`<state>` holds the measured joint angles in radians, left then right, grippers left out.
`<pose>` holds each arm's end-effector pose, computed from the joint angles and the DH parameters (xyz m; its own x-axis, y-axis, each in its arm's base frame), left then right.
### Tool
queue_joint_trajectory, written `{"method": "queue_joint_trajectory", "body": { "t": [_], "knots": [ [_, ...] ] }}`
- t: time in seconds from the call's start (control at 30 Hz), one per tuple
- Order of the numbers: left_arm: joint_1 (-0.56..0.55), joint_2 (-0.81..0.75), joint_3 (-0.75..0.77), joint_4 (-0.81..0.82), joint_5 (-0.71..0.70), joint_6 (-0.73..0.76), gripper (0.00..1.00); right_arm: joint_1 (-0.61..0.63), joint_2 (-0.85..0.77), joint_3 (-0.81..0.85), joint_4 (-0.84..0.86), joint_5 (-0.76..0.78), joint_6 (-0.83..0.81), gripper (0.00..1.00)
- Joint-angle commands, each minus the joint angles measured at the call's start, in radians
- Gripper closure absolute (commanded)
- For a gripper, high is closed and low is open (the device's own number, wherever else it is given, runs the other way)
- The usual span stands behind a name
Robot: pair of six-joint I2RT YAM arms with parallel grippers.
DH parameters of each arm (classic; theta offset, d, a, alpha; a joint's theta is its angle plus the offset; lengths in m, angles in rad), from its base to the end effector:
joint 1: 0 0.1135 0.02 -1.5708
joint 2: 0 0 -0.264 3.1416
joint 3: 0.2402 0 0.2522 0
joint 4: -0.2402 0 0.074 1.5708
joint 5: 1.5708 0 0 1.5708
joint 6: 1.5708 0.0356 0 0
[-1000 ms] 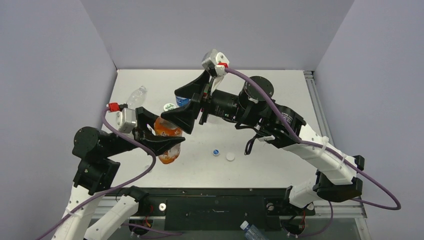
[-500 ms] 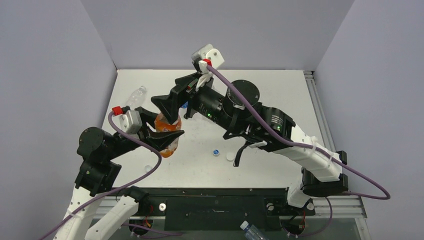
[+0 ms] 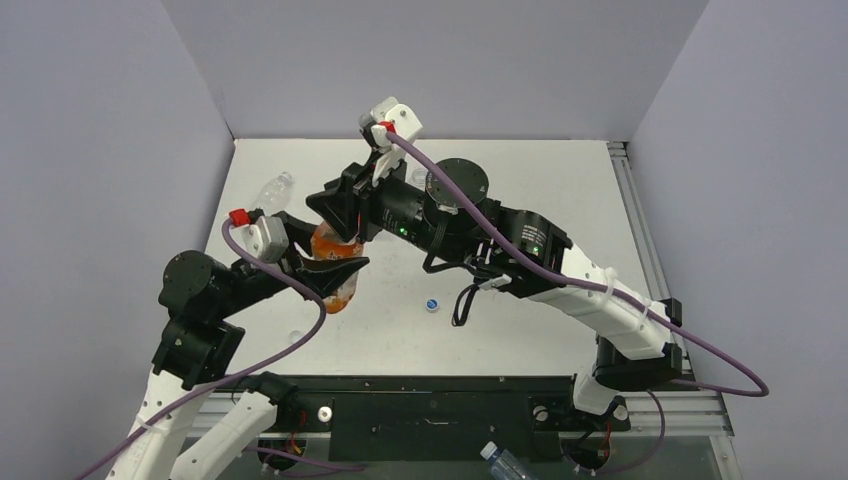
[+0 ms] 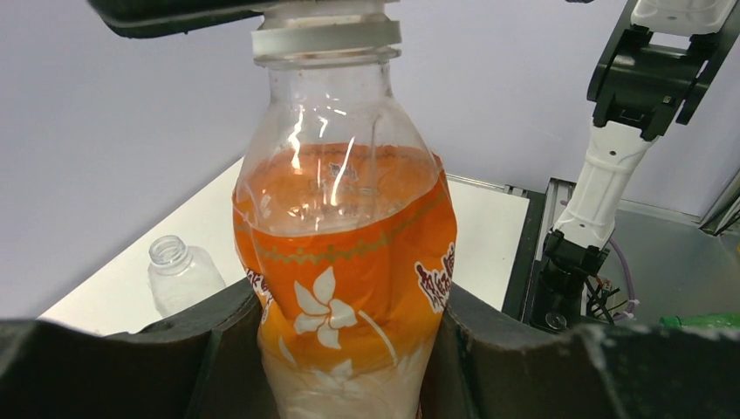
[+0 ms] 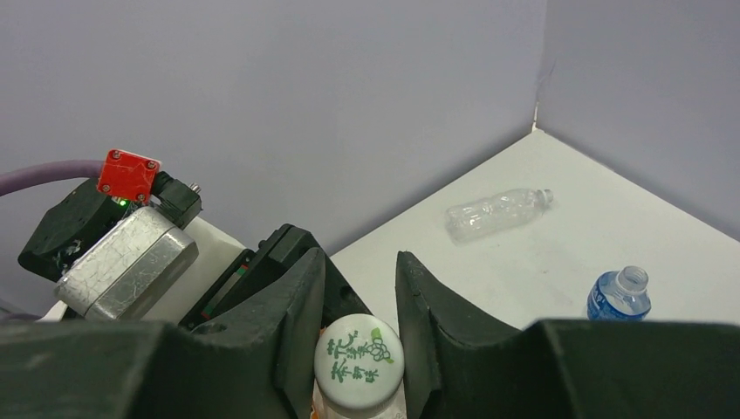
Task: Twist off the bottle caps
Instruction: Unscrew the bottle cap from the plastic bottle.
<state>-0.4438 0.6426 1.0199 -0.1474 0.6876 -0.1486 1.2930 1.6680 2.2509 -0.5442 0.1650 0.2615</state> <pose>0.0925 -0.0690 0.4409 0.0718 -0.1608 -0.9844 0.9106 0.4133 -0.0011 0.0951 0.3120 0.5654 -0.2234 0.1467 -0.9636 -0.8756 0.4042 0.2645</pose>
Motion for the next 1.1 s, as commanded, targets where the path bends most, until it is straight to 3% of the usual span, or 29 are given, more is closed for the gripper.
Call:
{"method": "queue_joint_trajectory", "body": {
  "t": [0.0,0.13,0.3,0.5,0.63,0.77,0.83,0.87,0.93,1.07],
  "knots": [
    [-0.003,-0.002,0.009,0.034,-0.011,0.002,1.0,-0.038,-0.039,-0.015,0.028,-0.051,0.033,0.85],
    [-0.003,0.001,0.016,0.036,0.001,-0.015,1.0,-0.063,-0.047,-0.02,0.009,-0.123,0.024,1.0],
    [-0.001,0.007,0.033,0.07,0.076,-0.125,1.0,-0.144,-0.133,-0.122,0.071,-0.463,-0.014,1.0],
    [-0.002,0.019,0.075,0.119,0.279,-0.294,1.0,-0.158,-0.222,-0.218,0.126,-0.868,-0.133,1.0],
    [-0.002,0.016,0.083,0.165,0.314,-0.36,1.0,-0.184,-0.207,-0.188,0.136,-0.98,-0.108,1.0],
    [-0.002,0.011,0.084,0.174,0.316,-0.361,1.0,-0.192,-0.199,-0.199,0.145,-0.948,-0.099,1.0],
    [-0.002,0.002,0.082,0.157,0.296,-0.332,1.0,-0.192,-0.19,-0.19,0.12,-0.861,-0.107,0.86],
    [-0.001,-0.001,0.079,0.153,0.289,-0.298,1.0,-0.192,-0.187,-0.184,0.11,-0.814,-0.107,0.62],
    [-0.001,-0.008,0.072,0.098,0.243,-0.228,1.0,-0.192,-0.184,-0.178,0.096,-0.644,-0.094,0.28],
    [-0.001,-0.027,0.032,0.061,0.112,-0.098,1.0,-0.191,-0.179,-0.151,0.071,-0.345,-0.024,0.21]
  ]
}}
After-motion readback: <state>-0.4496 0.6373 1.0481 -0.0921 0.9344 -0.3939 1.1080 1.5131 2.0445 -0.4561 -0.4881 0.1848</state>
